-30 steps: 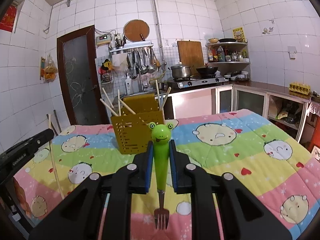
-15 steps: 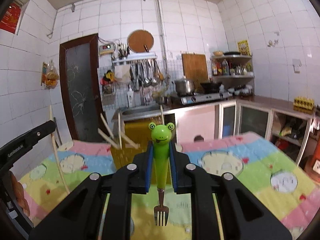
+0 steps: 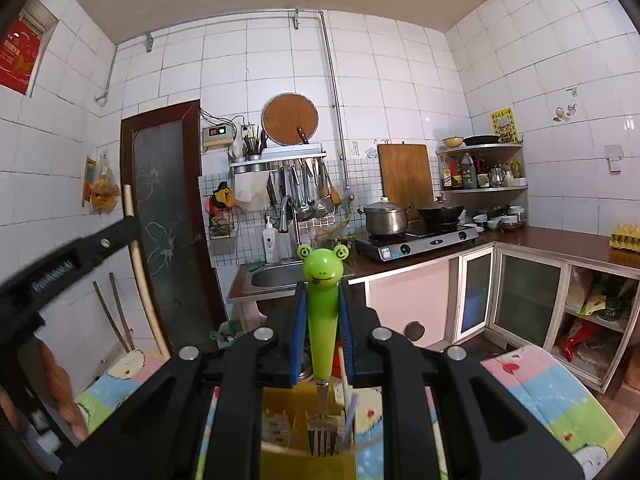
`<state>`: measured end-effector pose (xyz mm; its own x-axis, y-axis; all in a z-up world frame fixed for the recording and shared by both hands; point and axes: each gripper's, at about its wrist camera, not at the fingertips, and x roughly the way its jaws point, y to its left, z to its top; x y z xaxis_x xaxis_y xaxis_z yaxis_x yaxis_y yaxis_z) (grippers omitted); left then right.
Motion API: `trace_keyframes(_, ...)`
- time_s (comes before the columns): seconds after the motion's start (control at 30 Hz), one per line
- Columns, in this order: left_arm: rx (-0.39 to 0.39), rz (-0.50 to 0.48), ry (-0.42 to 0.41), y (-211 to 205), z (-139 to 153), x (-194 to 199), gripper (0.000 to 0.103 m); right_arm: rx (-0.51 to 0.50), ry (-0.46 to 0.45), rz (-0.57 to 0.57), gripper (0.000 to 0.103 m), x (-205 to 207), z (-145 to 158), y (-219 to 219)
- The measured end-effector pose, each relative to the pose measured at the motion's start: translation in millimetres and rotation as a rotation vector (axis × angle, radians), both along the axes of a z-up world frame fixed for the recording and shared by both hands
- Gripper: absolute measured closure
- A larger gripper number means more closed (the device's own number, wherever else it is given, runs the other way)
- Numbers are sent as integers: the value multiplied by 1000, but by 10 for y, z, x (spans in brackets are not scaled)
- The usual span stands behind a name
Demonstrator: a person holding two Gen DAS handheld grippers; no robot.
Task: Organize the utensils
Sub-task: 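Lower both utensils into the yellow holder and open both tools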
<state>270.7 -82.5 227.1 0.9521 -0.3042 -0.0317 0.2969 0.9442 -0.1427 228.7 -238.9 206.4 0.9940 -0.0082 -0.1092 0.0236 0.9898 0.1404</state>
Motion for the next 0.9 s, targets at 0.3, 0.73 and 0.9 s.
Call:
trace_keyframes(0.3,22,39,63,-150,-611,667,98,8,82,22,87,531,-489,20)
trace_keyframes(0.73,73,75,118,-65,-1084,733,98,-48,169,2,87,770,-1019,45)
trace_keyframes(0.9,85,81,161,43,-1030,637,77,-49,221,0,83,720,-991,31)
